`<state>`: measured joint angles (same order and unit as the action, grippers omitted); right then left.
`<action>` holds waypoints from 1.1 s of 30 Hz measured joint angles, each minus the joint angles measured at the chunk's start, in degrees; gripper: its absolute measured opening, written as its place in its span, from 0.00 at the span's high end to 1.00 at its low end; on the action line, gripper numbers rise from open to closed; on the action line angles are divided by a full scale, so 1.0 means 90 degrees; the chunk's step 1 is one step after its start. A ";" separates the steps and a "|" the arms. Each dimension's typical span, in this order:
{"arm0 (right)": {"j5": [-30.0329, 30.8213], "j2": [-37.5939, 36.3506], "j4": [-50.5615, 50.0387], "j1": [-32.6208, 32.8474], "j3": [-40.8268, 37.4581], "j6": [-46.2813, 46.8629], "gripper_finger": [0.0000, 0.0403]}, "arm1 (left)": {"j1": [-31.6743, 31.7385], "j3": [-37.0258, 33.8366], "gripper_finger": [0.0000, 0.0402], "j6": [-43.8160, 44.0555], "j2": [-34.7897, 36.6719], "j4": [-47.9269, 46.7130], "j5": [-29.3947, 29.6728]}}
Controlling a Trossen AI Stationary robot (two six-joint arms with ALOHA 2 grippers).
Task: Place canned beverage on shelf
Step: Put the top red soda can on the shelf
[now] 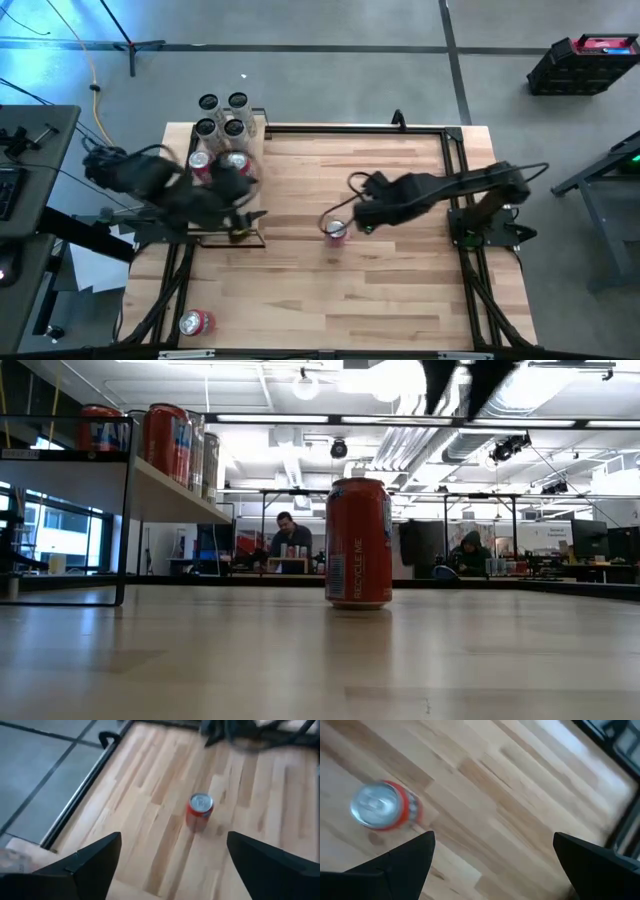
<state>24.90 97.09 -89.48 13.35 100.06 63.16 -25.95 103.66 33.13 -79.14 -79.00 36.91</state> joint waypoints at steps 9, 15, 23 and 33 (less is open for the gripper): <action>0.0214 -0.1224 0.0594 0.0617 -0.1476 0.1056 0.03 | 0.0869 0.0000 0.09 -0.1960 -0.1138 0.1490 -0.1496; 0.0821 -0.1918 -0.0002 0.0660 -0.1621 0.0985 0.03 | 0.1400 0.0000 0.09 -0.1552 -0.1754 0.1609 -0.1814; 0.2126 -0.2988 -0.0056 0.0440 -0.1630 0.0465 0.03 | 0.2087 0.0000 0.09 -0.1196 -0.2831 0.1835 -0.2559; 0.2408 -0.3216 -0.0057 0.0224 -0.1634 -0.0239 0.03 | 0.2190 0.0002 0.09 -0.2248 -0.3532 0.3083 -0.3609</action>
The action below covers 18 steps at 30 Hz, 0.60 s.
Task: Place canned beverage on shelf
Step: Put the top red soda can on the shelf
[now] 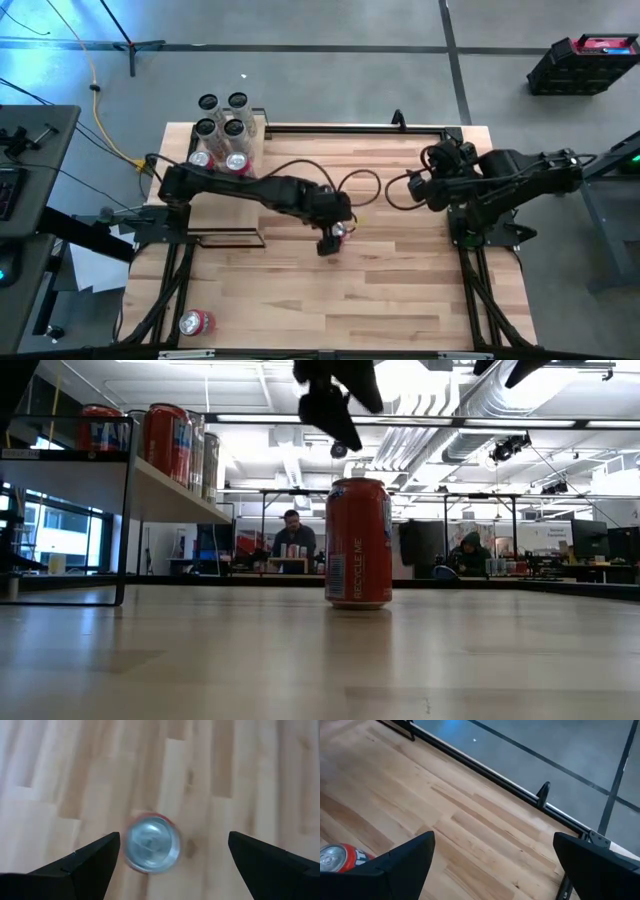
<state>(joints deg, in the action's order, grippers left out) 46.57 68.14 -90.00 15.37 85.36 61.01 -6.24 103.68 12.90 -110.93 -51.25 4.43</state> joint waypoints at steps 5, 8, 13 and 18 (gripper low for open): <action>-0.0003 0.0000 0.0000 0.0158 0.0000 -0.0119 0.03 | 0.0176 0.0002 0.09 -0.0497 -0.0143 0.0148 -0.0111; -0.0009 0.0000 0.0000 0.0210 -0.0002 -0.0196 0.03 | 0.0233 0.0002 0.09 -0.0573 -0.0289 0.0240 -0.0456; -0.0103 0.0001 -0.0001 0.0307 -0.0002 -0.0216 0.03 | 0.0298 0.0002 0.09 -0.0889 -0.0616 0.0175 -0.0526; -0.0226 0.0002 0.0000 0.0355 -0.0002 -0.0214 0.03 | 0.0282 0.0000 0.09 -0.0965 -0.0779 0.0109 -0.0438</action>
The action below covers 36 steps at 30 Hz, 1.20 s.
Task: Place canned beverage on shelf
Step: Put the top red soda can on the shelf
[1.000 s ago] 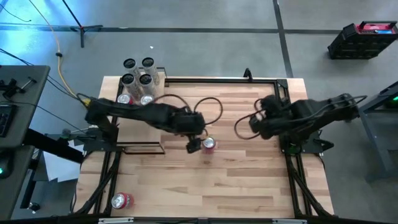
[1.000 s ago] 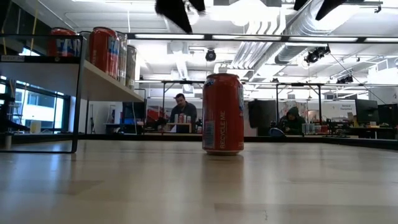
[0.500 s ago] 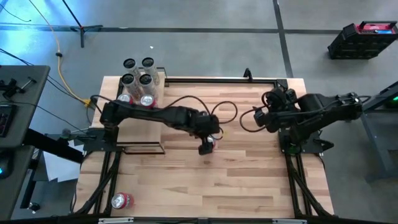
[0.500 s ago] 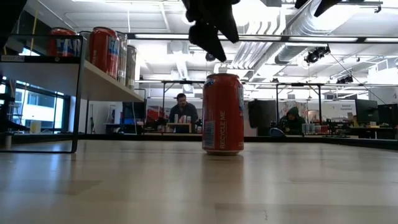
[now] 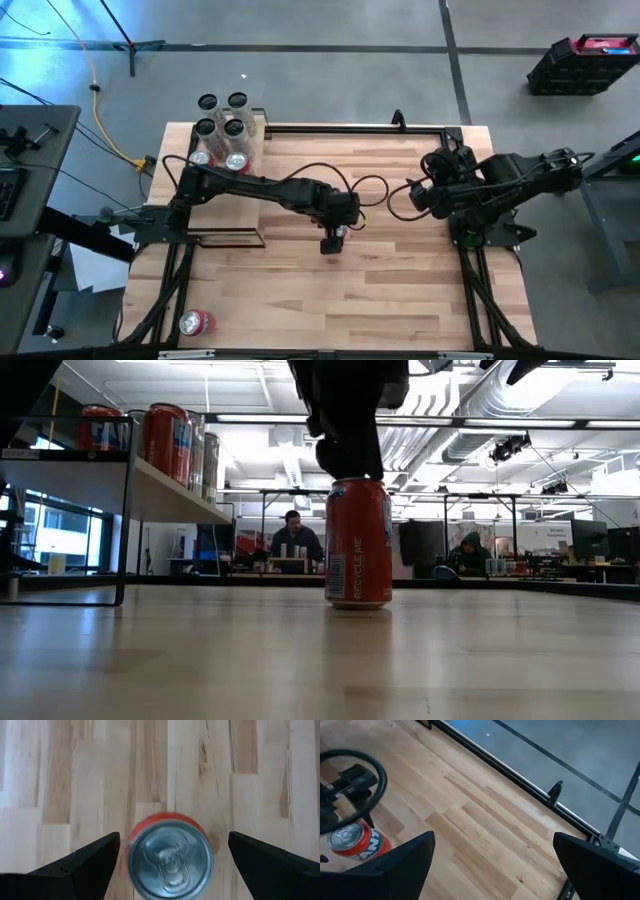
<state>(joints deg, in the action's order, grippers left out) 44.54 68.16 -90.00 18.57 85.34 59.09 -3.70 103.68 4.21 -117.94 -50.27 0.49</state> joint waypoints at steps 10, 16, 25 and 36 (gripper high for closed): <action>0.0002 0.0000 -0.0001 -0.0002 0.0000 0.0163 0.03 | -0.0022 -0.0002 0.09 -0.0165 -0.0289 -0.0216 0.0180; -0.0068 0.0002 0.0000 -0.0002 0.0000 0.0287 0.03 | -0.0022 -0.0001 0.09 -0.0348 -0.0440 -0.0128 0.0187; -0.0056 0.0000 -0.0002 -0.0002 0.0000 0.0333 0.03 | -0.0022 -0.0002 0.09 -0.0312 -0.0538 -0.0156 0.0185; 0.0077 0.0001 -0.0001 -0.0002 0.0000 0.0334 0.03 | -0.0017 0.0005 0.26 -0.0372 -0.0645 -0.0152 -0.0057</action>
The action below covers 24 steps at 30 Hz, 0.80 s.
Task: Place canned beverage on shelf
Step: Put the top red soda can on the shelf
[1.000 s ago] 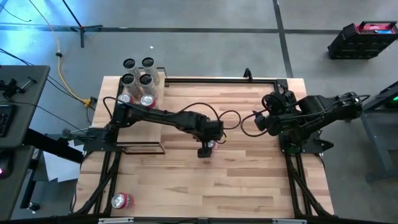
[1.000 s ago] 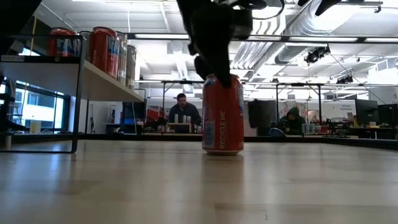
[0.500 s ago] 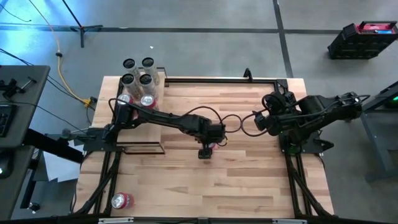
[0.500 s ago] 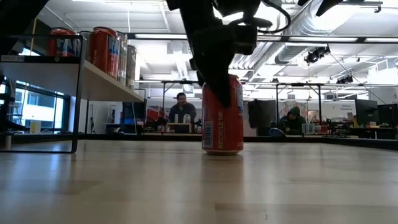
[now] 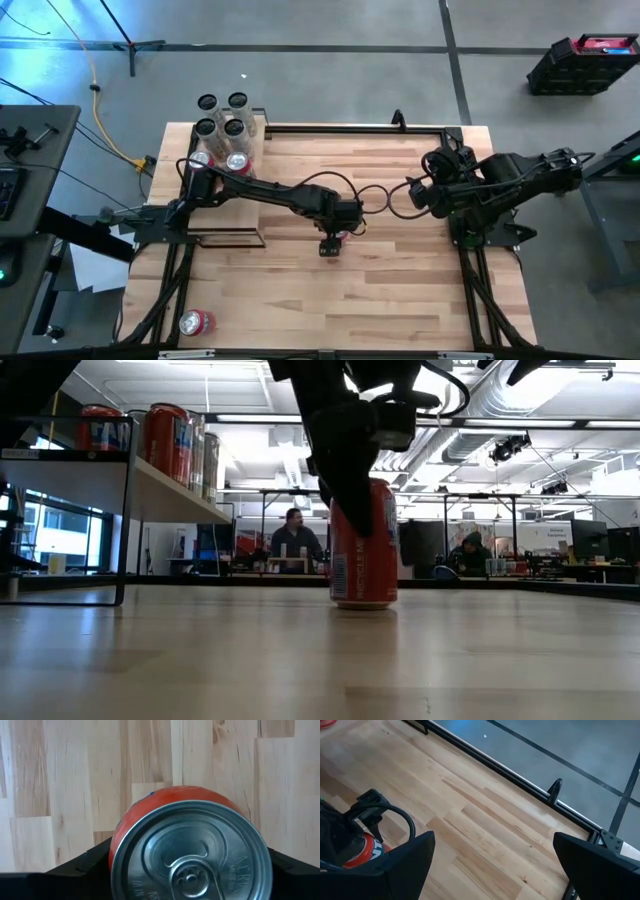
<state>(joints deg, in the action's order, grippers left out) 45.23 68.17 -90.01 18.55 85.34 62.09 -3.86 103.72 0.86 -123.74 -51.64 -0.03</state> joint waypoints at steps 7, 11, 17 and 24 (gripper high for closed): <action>0.0049 0.0001 0.0004 0.0000 0.0000 0.0001 0.03 | -0.0002 0.0000 0.26 -0.0166 -0.0002 -0.0003 0.0013; 0.0122 0.0001 0.0004 0.0000 0.0000 0.0001 0.03 | -0.0002 0.0002 0.27 -0.0346 -0.0002 -0.0021 0.0065; 0.0195 0.0001 0.0004 -0.0019 0.0000 -0.0010 0.03 | -0.0044 0.0417 0.28 -0.0531 -0.0007 -0.0800 0.0468; 0.0196 0.0000 0.0023 -0.0019 0.0000 0.0001 0.03 | 0.0009 0.0891 0.28 -0.0701 0.0179 -0.1705 0.0600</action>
<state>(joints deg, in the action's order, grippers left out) 46.99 68.17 -89.80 18.37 85.34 62.11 -3.78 111.74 -5.45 -122.14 -66.99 5.38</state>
